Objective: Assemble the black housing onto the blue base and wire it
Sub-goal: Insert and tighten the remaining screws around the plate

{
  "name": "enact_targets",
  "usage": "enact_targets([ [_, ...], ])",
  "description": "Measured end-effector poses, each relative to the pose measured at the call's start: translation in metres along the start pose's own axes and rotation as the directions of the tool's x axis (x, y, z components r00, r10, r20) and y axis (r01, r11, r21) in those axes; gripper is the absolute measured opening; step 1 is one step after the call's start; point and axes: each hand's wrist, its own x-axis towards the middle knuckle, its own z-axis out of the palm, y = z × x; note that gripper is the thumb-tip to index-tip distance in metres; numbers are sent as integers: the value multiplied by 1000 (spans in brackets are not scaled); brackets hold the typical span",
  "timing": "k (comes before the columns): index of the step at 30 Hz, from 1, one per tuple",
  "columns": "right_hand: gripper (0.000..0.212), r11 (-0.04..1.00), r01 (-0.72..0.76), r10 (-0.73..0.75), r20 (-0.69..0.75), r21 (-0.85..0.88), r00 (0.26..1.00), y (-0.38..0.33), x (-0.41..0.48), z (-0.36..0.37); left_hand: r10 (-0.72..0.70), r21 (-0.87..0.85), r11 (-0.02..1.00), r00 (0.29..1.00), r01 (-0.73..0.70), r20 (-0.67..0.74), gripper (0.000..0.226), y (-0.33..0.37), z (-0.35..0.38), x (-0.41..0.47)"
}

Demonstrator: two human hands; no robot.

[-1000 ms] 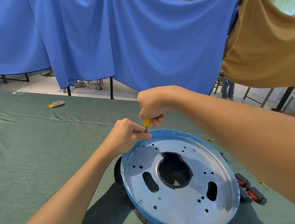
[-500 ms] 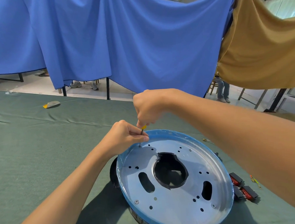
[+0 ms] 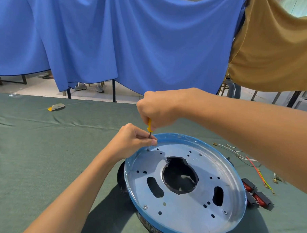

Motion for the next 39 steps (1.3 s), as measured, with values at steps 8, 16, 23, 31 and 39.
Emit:
enact_targets([
  [8, 32, 979, -180, 165, 142, 95, 976, 3, 12, 1, -30, -143, 989, 992, 47, 119, 25, 3, -6, -2],
  [16, 25, 975, -205, 185, 198, 85, 963, -5, 8, -1, -334, 134, 942, 895, 307, 294, 13, 5, -27, -6],
  [23, 36, 997, -17, 23, 75, -78, 997, -9, 4, -3, -414, 122, 909, 894, 398, 169, 11, 9, -14, -1],
  [31, 29, 988, -152, 153, 160, -19, 975, -17, 12, -7, -442, 96, 896, 890, 433, 112, 24, 10, -8, 0],
  [39, 30, 935, -329, 316, 108, 130, 942, 5, -10, 12, -463, 93, 885, 883, 455, 83, 28, 12, -2, -2],
])
